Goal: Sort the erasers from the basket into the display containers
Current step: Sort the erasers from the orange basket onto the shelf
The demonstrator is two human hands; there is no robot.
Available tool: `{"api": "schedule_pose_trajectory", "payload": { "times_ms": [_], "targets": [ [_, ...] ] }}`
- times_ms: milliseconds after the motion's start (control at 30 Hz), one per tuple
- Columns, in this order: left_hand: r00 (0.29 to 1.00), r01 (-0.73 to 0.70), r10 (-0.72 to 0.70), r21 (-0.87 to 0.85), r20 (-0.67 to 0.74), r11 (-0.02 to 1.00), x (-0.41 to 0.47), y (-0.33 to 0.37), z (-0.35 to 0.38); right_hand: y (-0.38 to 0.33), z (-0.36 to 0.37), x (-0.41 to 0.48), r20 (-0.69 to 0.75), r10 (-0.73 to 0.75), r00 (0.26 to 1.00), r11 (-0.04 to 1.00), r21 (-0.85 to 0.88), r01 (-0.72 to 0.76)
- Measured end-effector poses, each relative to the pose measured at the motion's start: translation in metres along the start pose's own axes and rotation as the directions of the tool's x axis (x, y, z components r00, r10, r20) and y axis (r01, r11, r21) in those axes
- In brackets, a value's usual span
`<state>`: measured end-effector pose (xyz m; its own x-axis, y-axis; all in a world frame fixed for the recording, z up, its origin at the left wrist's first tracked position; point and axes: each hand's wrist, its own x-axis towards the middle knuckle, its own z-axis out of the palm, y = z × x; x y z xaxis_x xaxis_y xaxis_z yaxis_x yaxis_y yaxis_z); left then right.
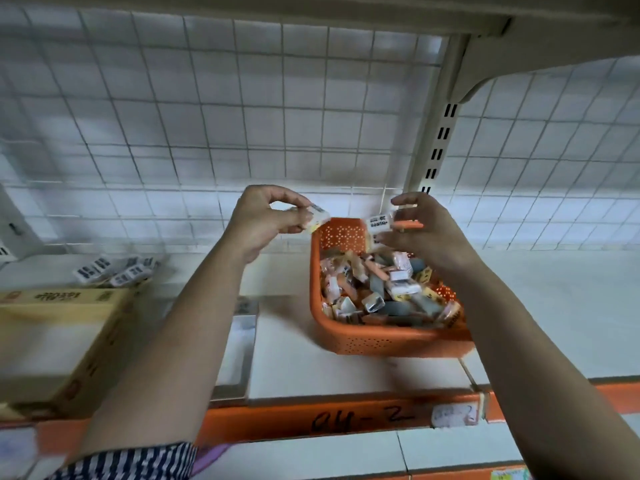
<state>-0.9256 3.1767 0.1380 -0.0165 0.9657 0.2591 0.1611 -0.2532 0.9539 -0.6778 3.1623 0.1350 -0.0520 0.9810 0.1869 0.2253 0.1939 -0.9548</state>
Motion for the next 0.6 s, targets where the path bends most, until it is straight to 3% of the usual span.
{"api": "schedule_pose_trajectory", "payload": {
  "times_ms": [100,233,433,600],
  "targets": [
    [1.0,0.001,-0.001,0.023,-0.002,1.0,-0.01,-0.005,-0.035,-0.013,0.031,0.006,0.09,0.028,0.996,0.999,0.036,-0.031],
    [0.989,0.037,-0.037,-0.005,-0.14,0.999,-0.02,-0.012,-0.096,-0.025,0.085,0.018,0.221,0.02,0.975,0.996,0.082,-0.039],
    [0.908,0.115,-0.109,-0.01,-0.405,0.993,-0.032,-0.021,-0.2,-0.042,0.183,0.041,0.375,0.045,0.926,0.998,0.015,-0.055],
    [0.886,0.197,-0.15,0.064,-0.44,0.978,-0.04,-0.042,-0.271,-0.037,0.274,0.053,0.403,0.089,0.911,0.994,-0.087,-0.059]
  ]
}}
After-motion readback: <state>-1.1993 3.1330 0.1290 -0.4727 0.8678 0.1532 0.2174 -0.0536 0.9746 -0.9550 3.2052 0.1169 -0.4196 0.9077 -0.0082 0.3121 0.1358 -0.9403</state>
